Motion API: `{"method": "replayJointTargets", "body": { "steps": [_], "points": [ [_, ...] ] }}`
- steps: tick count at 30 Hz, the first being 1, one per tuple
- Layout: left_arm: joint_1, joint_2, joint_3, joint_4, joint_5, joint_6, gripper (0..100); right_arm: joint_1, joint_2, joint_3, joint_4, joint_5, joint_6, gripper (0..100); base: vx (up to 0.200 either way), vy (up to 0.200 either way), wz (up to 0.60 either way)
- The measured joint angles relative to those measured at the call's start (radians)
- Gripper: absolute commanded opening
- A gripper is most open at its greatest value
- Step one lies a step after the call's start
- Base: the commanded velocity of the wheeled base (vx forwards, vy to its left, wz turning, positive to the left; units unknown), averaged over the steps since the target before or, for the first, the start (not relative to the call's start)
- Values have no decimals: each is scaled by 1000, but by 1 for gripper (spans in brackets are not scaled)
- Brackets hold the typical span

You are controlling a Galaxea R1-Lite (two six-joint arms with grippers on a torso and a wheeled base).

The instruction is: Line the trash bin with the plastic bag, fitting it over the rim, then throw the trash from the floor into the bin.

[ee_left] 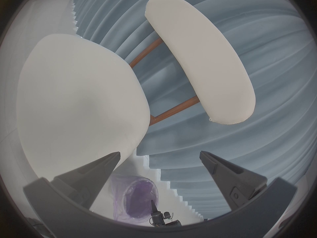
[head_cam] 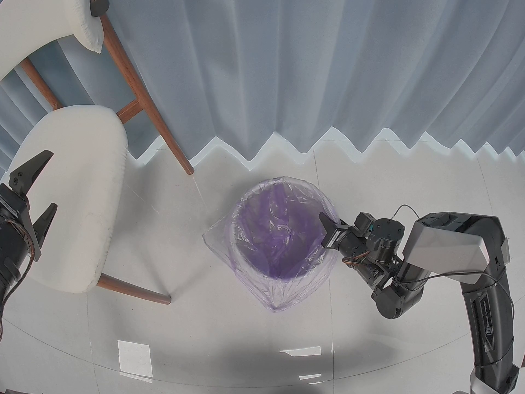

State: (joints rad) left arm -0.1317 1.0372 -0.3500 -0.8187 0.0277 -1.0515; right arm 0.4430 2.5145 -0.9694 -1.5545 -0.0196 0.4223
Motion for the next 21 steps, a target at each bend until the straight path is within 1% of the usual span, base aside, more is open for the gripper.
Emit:
{"method": "replayJointTargets", "body": {
  "steps": [13, 17, 21],
  "points": [
    [-2, 5, -6, 0, -1, 6, 100, 0, -23, 26, 1, 3, 4, 100, 0, 0, 0],
    [-5, 5, -8, 0, -4, 13, 100, -3, -71, 72, 1, 8, 4, 100, 0, 0, 0],
    [-8, 6, -8, 0, -24, 34, 100, -8, -131, 151, 1, 23, 9, 100, 0, 0, 0]
  ]
}}
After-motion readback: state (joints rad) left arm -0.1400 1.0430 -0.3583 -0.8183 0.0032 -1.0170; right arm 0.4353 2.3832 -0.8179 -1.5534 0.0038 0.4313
